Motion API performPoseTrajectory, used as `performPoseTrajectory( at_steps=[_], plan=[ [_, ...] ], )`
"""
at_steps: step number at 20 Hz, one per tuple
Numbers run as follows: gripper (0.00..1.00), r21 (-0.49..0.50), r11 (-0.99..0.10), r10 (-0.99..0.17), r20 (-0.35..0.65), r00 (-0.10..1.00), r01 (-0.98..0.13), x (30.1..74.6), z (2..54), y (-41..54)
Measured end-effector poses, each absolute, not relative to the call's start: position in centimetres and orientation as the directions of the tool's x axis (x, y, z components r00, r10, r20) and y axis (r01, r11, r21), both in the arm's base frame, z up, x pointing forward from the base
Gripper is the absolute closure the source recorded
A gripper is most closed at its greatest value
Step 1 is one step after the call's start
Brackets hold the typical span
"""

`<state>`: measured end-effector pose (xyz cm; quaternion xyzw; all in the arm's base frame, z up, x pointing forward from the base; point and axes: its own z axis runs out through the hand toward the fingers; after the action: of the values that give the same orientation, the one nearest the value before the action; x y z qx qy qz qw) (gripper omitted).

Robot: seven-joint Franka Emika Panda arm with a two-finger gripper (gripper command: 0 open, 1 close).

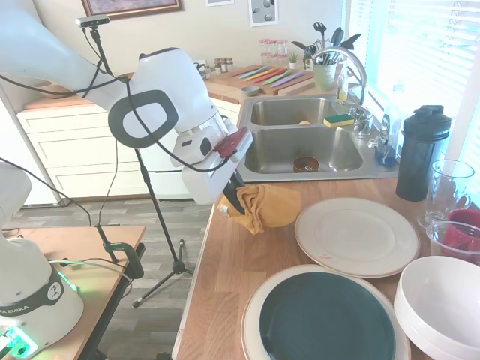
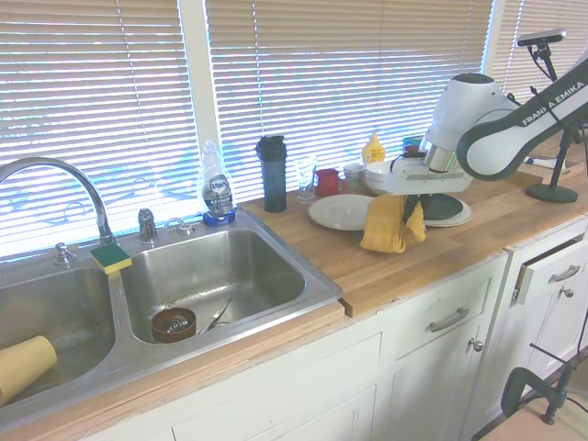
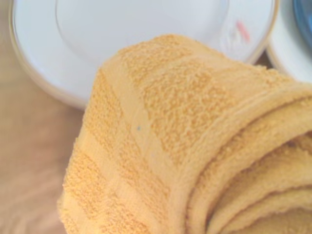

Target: Wipe the white plate in clockwise motion

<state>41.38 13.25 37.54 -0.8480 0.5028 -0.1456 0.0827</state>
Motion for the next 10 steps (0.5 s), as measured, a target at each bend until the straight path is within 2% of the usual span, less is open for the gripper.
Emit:
performPoseTrajectory(
  at_steps=[10],
  plan=[
    [1.0, -0.237, -0.43, -0.902, 0.097, 0.42, -0.871, 39.4, 34.6, 12.5]
  ],
)
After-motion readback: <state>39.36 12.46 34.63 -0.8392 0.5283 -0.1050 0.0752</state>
